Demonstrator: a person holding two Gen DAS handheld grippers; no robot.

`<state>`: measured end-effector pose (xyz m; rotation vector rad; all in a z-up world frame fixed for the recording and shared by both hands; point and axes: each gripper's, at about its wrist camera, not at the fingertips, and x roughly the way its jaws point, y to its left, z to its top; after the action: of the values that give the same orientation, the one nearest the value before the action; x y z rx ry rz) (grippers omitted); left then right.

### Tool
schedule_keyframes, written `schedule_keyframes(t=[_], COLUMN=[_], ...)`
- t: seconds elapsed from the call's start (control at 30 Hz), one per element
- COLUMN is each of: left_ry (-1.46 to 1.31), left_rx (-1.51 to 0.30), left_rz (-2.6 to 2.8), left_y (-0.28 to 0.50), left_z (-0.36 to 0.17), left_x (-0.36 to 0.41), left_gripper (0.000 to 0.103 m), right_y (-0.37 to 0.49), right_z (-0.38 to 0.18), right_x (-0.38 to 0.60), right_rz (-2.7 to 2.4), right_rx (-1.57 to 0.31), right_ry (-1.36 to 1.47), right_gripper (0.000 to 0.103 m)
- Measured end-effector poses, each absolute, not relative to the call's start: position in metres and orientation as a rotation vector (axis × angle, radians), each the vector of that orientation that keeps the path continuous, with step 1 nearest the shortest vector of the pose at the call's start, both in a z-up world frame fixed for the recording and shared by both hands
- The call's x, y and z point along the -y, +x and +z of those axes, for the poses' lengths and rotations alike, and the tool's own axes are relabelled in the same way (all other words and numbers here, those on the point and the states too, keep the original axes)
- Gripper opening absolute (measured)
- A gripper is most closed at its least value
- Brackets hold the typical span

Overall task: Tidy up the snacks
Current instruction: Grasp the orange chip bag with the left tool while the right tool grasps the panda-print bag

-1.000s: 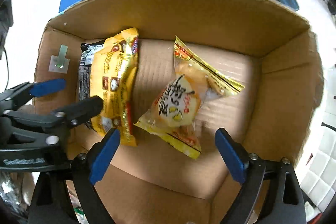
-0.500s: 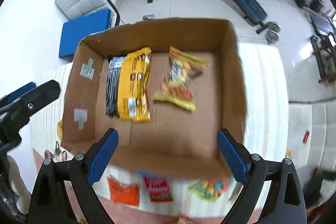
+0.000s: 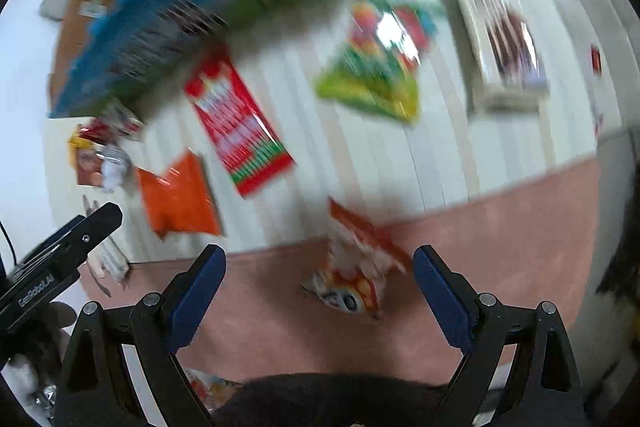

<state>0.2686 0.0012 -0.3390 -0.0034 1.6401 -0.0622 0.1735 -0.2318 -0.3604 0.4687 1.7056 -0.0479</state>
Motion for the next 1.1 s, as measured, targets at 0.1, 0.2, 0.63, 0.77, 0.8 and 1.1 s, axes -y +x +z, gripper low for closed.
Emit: schedule_keyframes(t=[0.1, 0.2, 0.63, 0.77, 0.8, 1.1], left_ry=[0.005, 0.021, 0.033, 0.046, 0.049, 0.077], left_rx=[-1.653, -1.660, -1.720, -1.728, -1.732, -1.727], left_rz=[-0.052, -0.049, -0.053, -0.057, -0.056, -0.051], left_y=[0.266, 0.266, 0.274, 0.278, 0.278, 0.274], left_z=[-0.354, -0.365, -0.411, -0.421, -0.423, -0.442], left_x=[0.002, 0.008, 0.029, 0.039, 0.040, 0.042], left_gripper=[0.096, 0.096, 0.096, 0.096, 0.096, 0.069], right_y=[0.158, 0.153, 0.140, 0.137, 0.137, 0.138], right_z=[-0.382, -0.394, -0.435, -0.441, -0.443, -0.446], right_x=[0.235, 0.237, 0.236, 0.237, 0.237, 0.241], right_rz=[-0.084, -0.099, -0.148, -0.158, -0.160, -0.176], right_rx=[-1.726, -1.747, -1.783, -1.796, -1.796, -1.803], right_ry=[0.505, 0.532, 0.648, 0.668, 0.668, 0.700], right_gripper=[0.097, 0.097, 0.097, 0.097, 0.097, 0.092])
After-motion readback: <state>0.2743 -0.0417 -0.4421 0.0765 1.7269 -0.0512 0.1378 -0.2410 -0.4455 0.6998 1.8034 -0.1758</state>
